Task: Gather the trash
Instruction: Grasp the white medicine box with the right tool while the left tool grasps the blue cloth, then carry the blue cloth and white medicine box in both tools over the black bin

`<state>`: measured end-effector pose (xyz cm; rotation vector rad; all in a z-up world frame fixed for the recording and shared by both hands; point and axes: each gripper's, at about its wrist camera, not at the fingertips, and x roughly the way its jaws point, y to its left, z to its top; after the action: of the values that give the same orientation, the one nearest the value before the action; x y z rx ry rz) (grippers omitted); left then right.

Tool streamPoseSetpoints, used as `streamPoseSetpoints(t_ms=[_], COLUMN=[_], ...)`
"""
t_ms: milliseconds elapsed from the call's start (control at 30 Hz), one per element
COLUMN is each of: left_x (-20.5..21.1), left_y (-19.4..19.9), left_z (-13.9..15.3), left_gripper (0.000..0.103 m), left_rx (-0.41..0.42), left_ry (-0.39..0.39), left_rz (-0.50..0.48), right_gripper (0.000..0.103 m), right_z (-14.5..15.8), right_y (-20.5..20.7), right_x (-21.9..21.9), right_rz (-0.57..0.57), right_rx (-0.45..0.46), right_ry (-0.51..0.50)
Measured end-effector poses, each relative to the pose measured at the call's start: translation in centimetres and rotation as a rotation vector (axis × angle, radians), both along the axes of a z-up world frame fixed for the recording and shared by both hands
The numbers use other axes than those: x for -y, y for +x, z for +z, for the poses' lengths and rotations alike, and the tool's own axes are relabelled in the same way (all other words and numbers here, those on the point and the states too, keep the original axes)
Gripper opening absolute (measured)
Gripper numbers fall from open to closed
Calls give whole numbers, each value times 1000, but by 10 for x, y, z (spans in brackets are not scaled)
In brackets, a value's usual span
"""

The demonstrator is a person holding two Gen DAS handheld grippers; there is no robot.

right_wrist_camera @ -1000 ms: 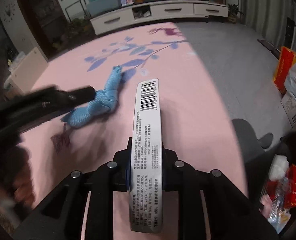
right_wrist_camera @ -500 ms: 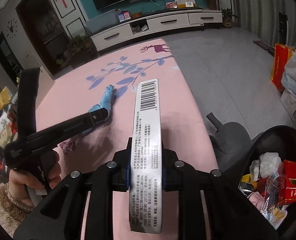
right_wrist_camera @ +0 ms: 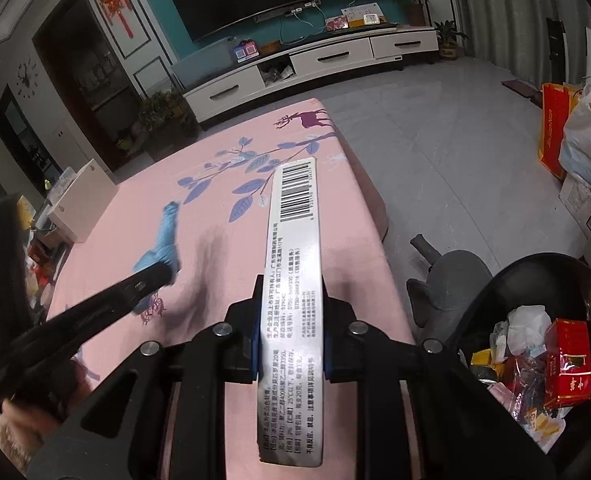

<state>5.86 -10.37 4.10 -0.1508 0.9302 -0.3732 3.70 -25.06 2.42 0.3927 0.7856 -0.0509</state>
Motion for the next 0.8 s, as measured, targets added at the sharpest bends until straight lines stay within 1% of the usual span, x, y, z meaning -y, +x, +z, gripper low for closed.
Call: streamPoseSetpoints(t_ms=[33,100,167,233,267,333,400,533,633,733,800], left_x=[-1,-5,-13,-22,-25,-25,-24,-17,-7,7,18], left_y=[-7,-32,-56,-79,-92,-113,-126,-148,-165,-180,-192], left_z=[4,14,14,6,-1,-11,-12,-7,4,23,41], left_gripper=[31,31,31,31,31,31,31,31,31,31,31], left_rx=[11,60,81,61,36,13,13,12,25,72,121], left_ry=[6,13,11,-32,-46,-23,-10,-48,-83,-97,-132], left_rz=[-4,-4,22,46,46,37,36,15,-14,-53,-77], right_gripper=[23,23,23,23,23,23,23,23,23,23,23], right_z=[1,1,-1,-7,-10,-13,-5,16,28,43,54], right_y=[-2,-9,-16,-24,-27,-30,-37,-57,-74,-92,-105], right_x=[-1,-2,-6,-9,-10,-14,-17,-19,-11,0,10], right_rz=[3,5,7,11,17,39,50,55,45,12,-26], right_rx=[1,3,1,-14,-27,-42,-16,55,98,151,190], right_ry=[-3,-13,-23,-20,-14,2,9,-13,-15,-25,-49])
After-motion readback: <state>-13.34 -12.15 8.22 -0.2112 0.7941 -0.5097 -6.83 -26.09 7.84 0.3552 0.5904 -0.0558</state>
